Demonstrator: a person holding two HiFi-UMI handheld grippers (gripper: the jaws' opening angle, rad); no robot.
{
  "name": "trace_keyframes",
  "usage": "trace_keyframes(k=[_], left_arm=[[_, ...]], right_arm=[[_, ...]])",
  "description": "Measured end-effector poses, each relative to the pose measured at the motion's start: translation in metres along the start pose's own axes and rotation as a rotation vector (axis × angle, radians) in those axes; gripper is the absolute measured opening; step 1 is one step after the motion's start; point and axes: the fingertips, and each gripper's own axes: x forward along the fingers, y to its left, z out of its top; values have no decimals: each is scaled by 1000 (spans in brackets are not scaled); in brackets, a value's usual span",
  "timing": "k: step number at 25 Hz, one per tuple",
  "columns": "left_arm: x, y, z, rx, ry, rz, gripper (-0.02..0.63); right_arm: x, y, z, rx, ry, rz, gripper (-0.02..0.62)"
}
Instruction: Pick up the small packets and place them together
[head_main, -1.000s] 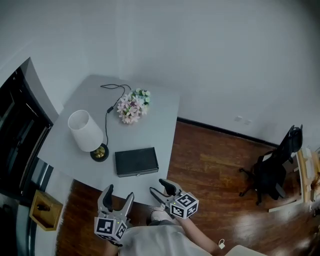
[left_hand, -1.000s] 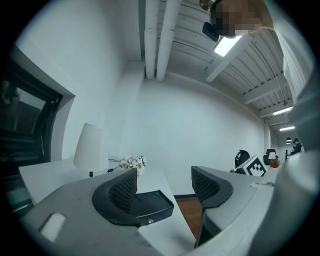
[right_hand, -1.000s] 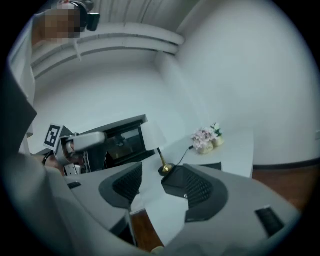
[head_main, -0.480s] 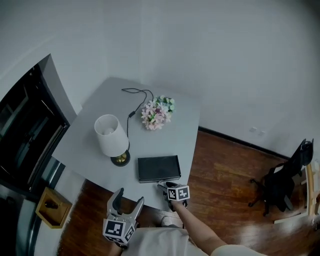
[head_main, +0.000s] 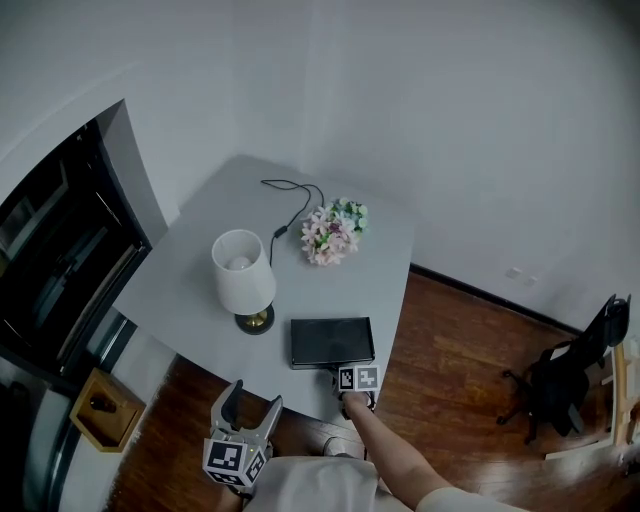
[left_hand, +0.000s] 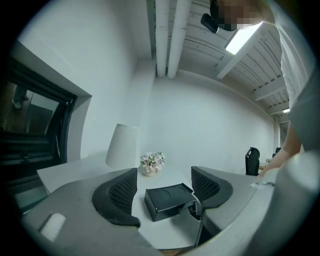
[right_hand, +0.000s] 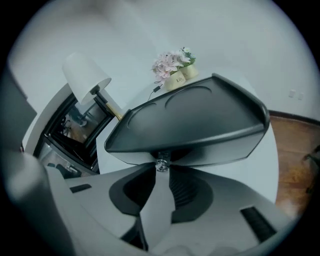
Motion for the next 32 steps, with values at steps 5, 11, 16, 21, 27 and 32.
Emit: trace_keyframes(k=[5, 11, 16, 21, 27, 32], left_arm=[[4, -11, -5, -1, 16, -45, 345], [11, -20, -15, -17, 39, -85, 345], [19, -30, -18, -16, 54, -128, 345], [25, -38, -24, -15, 68, -153, 345], [30, -39, -26, -16, 76, -152, 345], [36, -33, -24, -11, 68, -146, 345]], right_arm=[[0, 3, -1, 11, -28, 3, 63], [-18, 14, -43, -17, 0, 30, 61], [-37, 23, -89, -45, 70, 49, 61], [-44, 25, -116, -76, 97, 52, 61], [-54, 19, -112, -44, 55, 51, 109], [-88, 31, -81, -63, -184, 150, 109]])
